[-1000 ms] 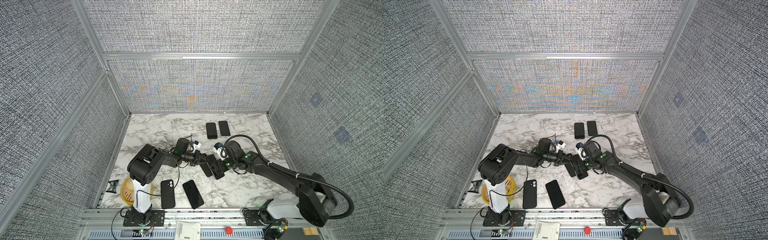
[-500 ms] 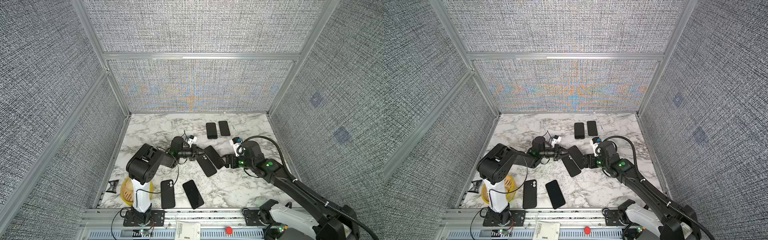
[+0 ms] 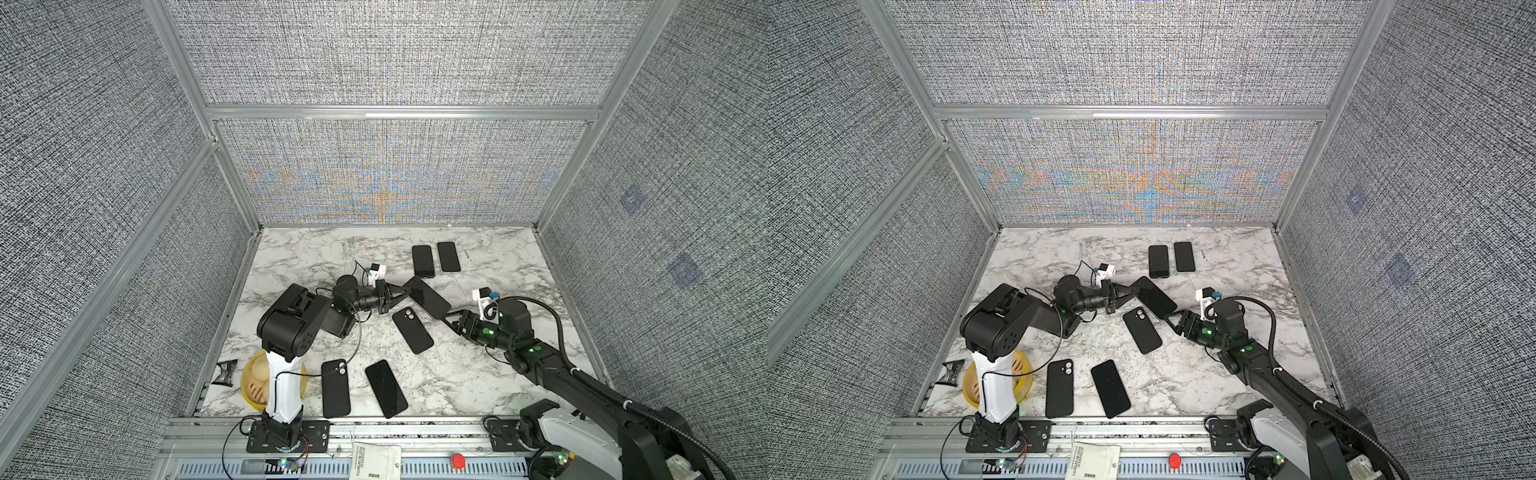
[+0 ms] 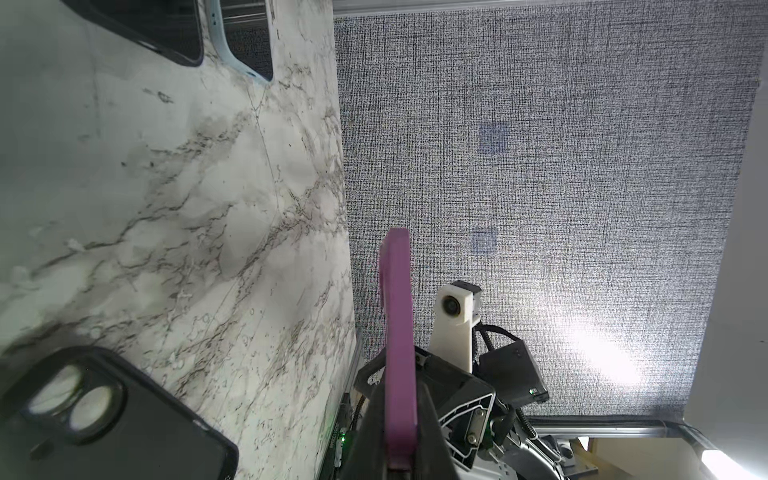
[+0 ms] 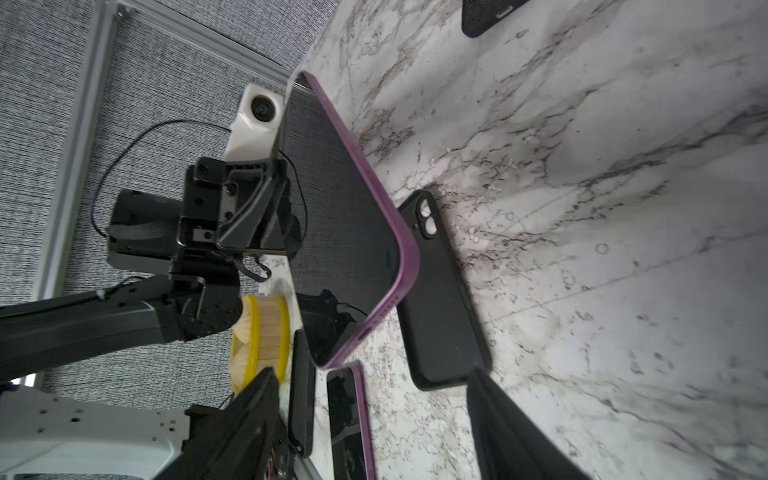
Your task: Put the phone into the phone case
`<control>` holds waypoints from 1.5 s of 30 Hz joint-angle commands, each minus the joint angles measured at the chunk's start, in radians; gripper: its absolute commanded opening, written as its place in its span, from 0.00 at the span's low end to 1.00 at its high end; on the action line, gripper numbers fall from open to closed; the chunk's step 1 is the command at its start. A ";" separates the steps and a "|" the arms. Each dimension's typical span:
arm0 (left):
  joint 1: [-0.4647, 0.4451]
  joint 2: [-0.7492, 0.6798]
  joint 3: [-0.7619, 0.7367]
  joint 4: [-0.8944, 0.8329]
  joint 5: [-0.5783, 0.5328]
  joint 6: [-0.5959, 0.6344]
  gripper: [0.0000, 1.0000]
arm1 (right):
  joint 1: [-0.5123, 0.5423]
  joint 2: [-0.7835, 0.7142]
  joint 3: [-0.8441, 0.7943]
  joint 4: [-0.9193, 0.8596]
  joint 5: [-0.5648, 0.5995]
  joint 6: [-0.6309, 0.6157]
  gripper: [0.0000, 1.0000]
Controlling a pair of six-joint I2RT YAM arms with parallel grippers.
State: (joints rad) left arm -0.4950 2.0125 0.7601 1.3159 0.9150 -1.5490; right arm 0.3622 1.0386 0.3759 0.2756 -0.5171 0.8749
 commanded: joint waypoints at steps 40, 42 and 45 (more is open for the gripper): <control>-0.008 0.030 0.080 0.083 -0.038 -0.076 0.00 | -0.088 0.474 -0.109 1.103 -0.121 0.509 0.36; -0.008 0.031 0.086 0.083 -0.038 -0.076 0.00 | -0.089 0.472 -0.116 1.101 -0.119 0.510 0.37; -0.009 0.031 0.086 0.082 -0.039 -0.076 0.00 | -0.086 0.471 -0.127 1.104 -0.113 0.510 0.36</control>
State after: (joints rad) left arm -0.5041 2.0438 0.8402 1.3445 0.8818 -1.6272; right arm 0.2749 1.5124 0.2535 1.3426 -0.6323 1.3880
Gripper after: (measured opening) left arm 0.104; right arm 0.364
